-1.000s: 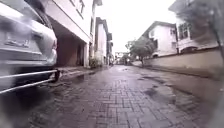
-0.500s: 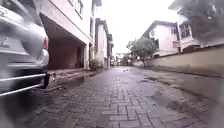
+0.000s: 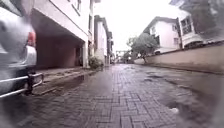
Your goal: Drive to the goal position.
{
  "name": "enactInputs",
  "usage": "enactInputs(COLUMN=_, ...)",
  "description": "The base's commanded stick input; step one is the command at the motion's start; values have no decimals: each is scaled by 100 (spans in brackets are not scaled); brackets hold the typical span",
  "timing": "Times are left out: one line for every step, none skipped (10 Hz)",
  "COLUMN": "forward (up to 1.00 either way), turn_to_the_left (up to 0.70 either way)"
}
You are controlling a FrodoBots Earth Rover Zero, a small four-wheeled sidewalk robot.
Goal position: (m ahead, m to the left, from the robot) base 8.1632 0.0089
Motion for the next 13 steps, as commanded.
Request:
enactInputs(forward=70, turn_to_the_left=0)
enactInputs(forward=70, turn_to_the_left=0)
enactInputs(forward=70, turn_to_the_left=0)
enactInputs(forward=70, turn_to_the_left=0)
enactInputs(forward=70, turn_to_the_left=0)
enactInputs(forward=70, turn_to_the_left=0)
enactInputs(forward=70, turn_to_the_left=0)
enactInputs(forward=70, turn_to_the_left=0)
enactInputs(forward=70, turn_to_the_left=0)
enactInputs(forward=70, turn_to_the_left=0)
enactInputs(forward=70, turn_to_the_left=0)
enactInputs(forward=70, turn_to_the_left=0)
enactInputs(forward=70, turn_to_the_left=0)
